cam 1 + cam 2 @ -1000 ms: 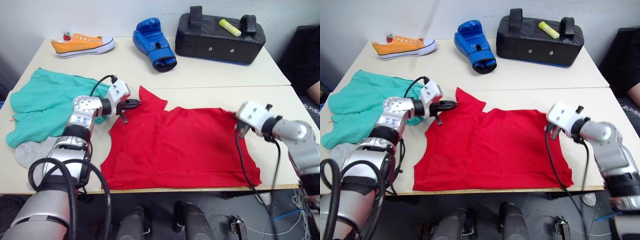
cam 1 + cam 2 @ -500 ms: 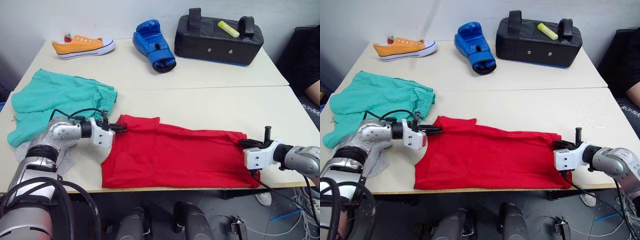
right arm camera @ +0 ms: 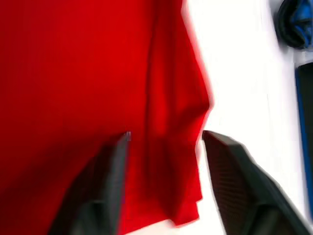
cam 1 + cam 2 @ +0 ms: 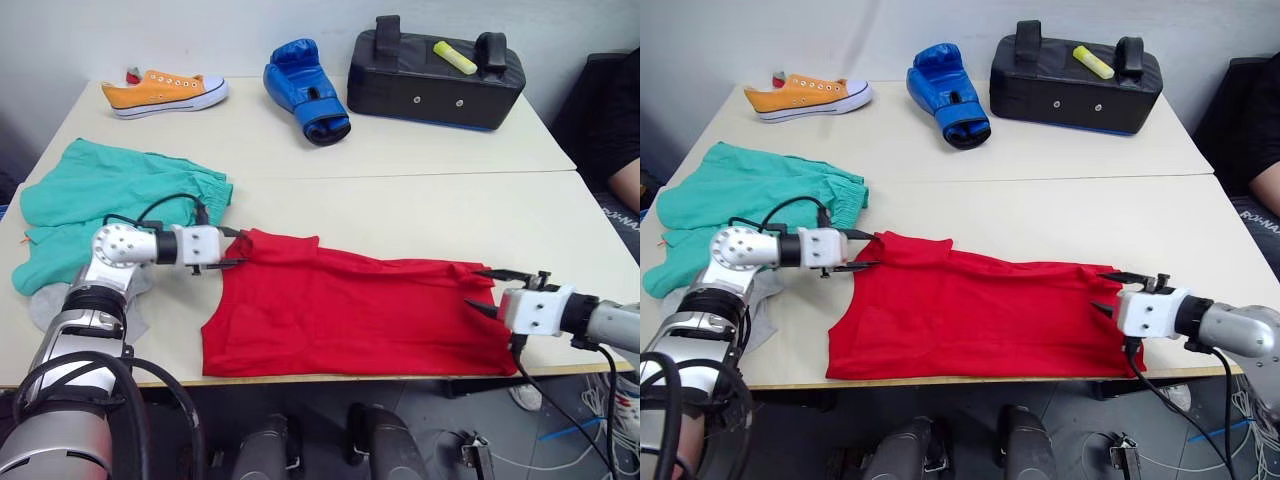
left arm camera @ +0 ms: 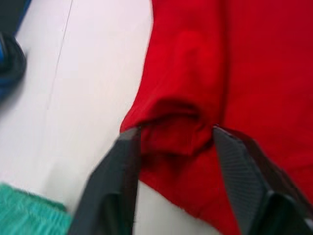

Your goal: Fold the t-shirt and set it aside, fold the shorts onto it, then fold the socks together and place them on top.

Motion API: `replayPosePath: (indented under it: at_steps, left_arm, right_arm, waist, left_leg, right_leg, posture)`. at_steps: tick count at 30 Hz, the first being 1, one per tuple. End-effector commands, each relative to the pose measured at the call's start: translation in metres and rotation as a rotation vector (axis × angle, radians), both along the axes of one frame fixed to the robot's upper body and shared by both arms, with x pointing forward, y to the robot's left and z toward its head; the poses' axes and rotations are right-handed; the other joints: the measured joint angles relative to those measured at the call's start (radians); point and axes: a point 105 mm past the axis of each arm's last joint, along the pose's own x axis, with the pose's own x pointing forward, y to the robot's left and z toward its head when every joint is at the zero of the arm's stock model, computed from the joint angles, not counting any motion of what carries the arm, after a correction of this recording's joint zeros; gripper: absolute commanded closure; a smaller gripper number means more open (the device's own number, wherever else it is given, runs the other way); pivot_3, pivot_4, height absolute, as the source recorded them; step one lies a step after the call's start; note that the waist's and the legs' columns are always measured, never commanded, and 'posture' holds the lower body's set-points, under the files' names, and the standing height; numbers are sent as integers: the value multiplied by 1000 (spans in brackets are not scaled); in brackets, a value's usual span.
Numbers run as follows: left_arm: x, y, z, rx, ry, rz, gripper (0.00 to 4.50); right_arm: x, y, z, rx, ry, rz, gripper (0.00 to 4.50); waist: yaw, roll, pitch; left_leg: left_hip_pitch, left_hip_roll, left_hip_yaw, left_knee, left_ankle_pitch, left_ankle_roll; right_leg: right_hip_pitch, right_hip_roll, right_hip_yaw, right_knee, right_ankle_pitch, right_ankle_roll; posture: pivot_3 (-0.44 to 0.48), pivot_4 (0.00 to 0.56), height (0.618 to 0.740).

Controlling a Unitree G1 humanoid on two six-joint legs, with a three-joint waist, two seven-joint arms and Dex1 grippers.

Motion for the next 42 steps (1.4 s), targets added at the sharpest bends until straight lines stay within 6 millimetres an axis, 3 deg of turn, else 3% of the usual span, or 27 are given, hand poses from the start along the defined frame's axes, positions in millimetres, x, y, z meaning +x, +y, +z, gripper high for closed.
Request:
replayPosePath:
  at_steps: [1, 3, 5, 11, 18, 26, 35, 38, 40, 42]
  left_arm:
    - [-7, 7, 28, -203, 311, 48, 1101]
    - [-7, 2, 40, -293, 480, 79, 428]
    - [-6, -4, 47, -342, 582, 97, 29]
    - [25, -34, 52, -408, 667, 207, 29]
    - [43, -52, 36, -392, 666, 322, 29]
    - [50, -64, 34, -455, 684, 355, 29]
    - [41, -58, 29, -398, 735, 323, 2919]
    - [39, -56, 29, -396, 735, 302, 3978]
    - [37, -56, 33, -395, 728, 271, 4493]
    - [34, -56, 38, -397, 719, 226, 4493]
  right_arm:
    - [-14, 23, 48, 296, 147, 28, 765]
    - [-22, 39, 63, 443, 252, 61, 28]
    - [-25, 50, 71, 525, 322, 78, 0]
    - [-27, 79, 78, 622, 450, 140, 0]
    - [-5, 66, 56, 547, 421, -10, 0]
    - [-22, 77, 58, 550, 454, 82, 0]
    - [-25, 54, 46, 502, 443, -15, 0]
    - [-27, 35, 25, 389, 437, -103, 0]
    - [-25, 21, 11, 334, 433, -177, 0]
    - [-22, 7, -2, 302, 432, -242, 0]
  waist:
    - [0, 0, 0]
    - [3, -1, 0]
    - [5, -2, 0]
    - [47, -2, 0]
    - [50, -4, 1]
    - [50, -5, 1]
    - [50, -5, 1]
    - [53, -6, 2]
    - [52, -6, 2]
    - [51, -6, 1]
  left_leg:
    - [-1, 1, -1, 1, 0, 0]
    - [-2, 1, -4, 6, -1, 0]
    - [-3, 1, -7, 8, -3, 2]
    - [-5, 0, -9, 10, -5, 3]
    - [-9, -1, -6, 10, -6, 3]
    - [-9, -1, -6, 10, -5, 4]
    - [-9, -1, -6, 10, -5, 4]
    - [-9, -1, -6, 10, -5, 4]
    - [-9, -1, -6, 10, -5, 4]
    - [-9, -1, -6, 10, -6, 4]
  right_leg:
    - [0, 1, 0, 1, 0, 0]
    - [1, 1, -2, 1, 0, 0]
    - [2, 1, -2, 0, -1, -1]
    - [2, -2, -3, -1, 0, -1]
    - [0, -1, -4, 0, 0, 0]
    - [-1, -1, -4, -1, 1, 1]
    - [-1, -1, -4, -1, 1, 1]
    - [-1, 0, -4, -1, 1, 1]
    - [-1, -1, -4, -1, 1, 1]
    - [-1, -1, -4, -2, 1, 2]
  posture:
    - [0, 150, 740]
    - [0, 150, 740]
    - [0, 150, 740]
    - [0, 150, 740]
    - [0, 150, 740]
    - [0, 150, 740]
    - [0, 150, 740]
    - [0, 150, 740]
    - [0, 150, 740]
    - [0, 150, 740]
